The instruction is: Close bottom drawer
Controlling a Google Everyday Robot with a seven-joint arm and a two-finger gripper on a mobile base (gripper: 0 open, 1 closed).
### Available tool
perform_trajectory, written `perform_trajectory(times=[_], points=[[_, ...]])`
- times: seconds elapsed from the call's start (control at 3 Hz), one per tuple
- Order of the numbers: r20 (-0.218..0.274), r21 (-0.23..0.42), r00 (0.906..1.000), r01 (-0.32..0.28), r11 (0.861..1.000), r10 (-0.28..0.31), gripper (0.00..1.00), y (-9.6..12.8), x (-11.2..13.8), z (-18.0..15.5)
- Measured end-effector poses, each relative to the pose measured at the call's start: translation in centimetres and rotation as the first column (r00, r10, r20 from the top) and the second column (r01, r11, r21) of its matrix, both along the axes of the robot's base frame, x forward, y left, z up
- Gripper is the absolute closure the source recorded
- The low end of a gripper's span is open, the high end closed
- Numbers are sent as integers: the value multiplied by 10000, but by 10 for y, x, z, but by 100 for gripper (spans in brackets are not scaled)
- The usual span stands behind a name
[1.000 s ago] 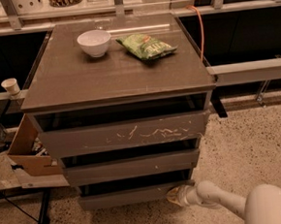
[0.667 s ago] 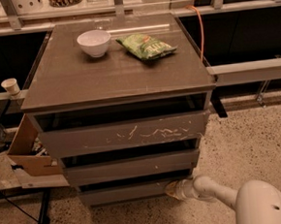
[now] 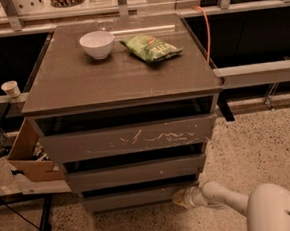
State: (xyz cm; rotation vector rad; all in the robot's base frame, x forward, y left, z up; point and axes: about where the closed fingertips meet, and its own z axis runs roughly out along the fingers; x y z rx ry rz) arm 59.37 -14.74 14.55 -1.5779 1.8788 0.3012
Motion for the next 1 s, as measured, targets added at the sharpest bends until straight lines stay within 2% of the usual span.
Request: perform_trajectory(times=[0.33,0.67,1.0], points=[[-1099,147,9939,-11,9999,28,100,-19,-41,19],[-2375,489,9710,-158,9987,270,100,-33,-99,47],[-2460,551,9684,-282,9981,409,73,-27,-104,46]])
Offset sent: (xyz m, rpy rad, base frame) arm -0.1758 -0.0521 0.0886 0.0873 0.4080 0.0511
